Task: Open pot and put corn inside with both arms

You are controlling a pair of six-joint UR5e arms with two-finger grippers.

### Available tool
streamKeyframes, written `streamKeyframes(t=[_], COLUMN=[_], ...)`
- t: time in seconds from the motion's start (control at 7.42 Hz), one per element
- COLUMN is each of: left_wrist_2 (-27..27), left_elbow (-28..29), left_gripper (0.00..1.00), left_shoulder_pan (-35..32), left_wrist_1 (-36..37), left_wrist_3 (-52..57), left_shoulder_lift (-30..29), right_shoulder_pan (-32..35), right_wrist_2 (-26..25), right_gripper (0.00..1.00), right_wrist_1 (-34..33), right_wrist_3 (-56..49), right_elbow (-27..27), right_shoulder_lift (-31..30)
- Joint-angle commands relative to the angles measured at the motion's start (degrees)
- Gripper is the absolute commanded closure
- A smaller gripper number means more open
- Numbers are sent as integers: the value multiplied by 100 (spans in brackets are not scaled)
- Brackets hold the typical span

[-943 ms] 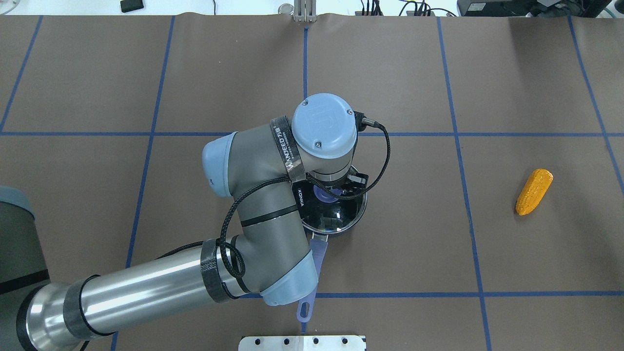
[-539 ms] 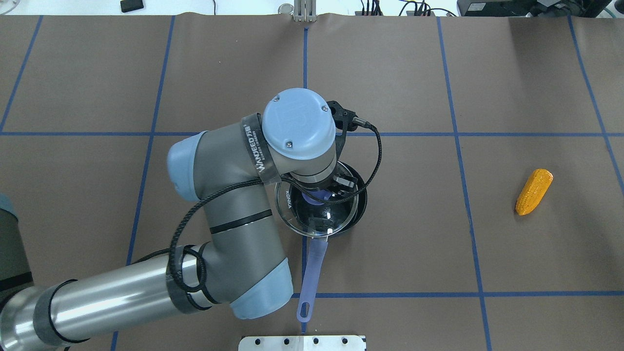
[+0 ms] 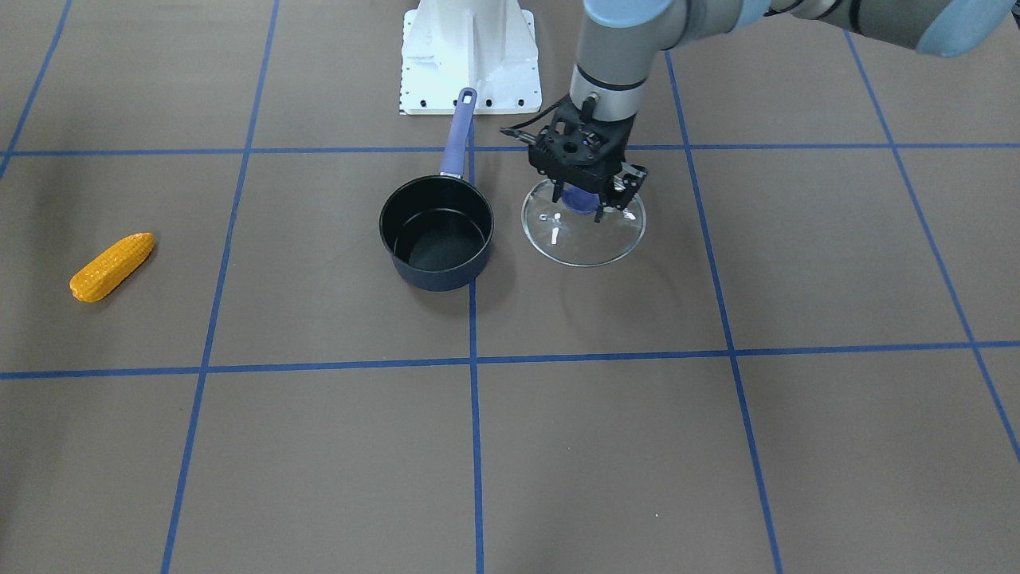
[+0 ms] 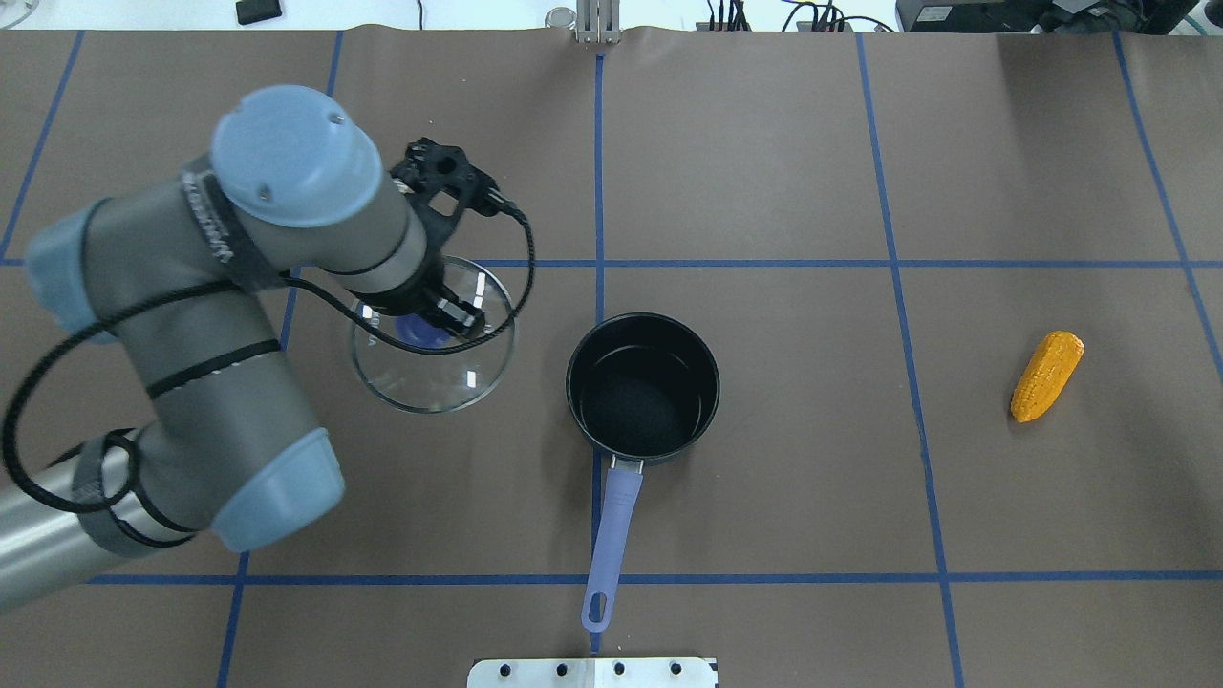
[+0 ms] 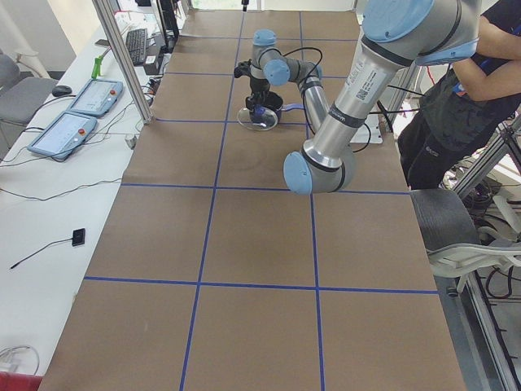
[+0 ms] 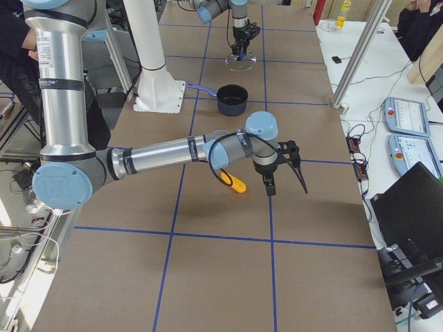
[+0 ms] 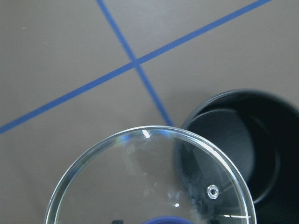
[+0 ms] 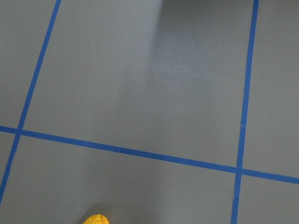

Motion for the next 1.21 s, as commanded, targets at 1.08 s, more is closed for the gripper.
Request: streamKeyframes(t=[1.08], left_wrist_2=[-1135], left_elbow=[1183], left_gripper=[100], left_shoulder_pan=[-1553], left_wrist_1=[-3142], left_wrist_3=[3374], left_shoulder_lift=[3237], right_shoulder_pan=[-60], right_wrist_2=[-43], right_gripper=[0], right_wrist_1=[0], right_wrist_3=[-6], right_elbow=[-19], right_shoulder_lift=[167])
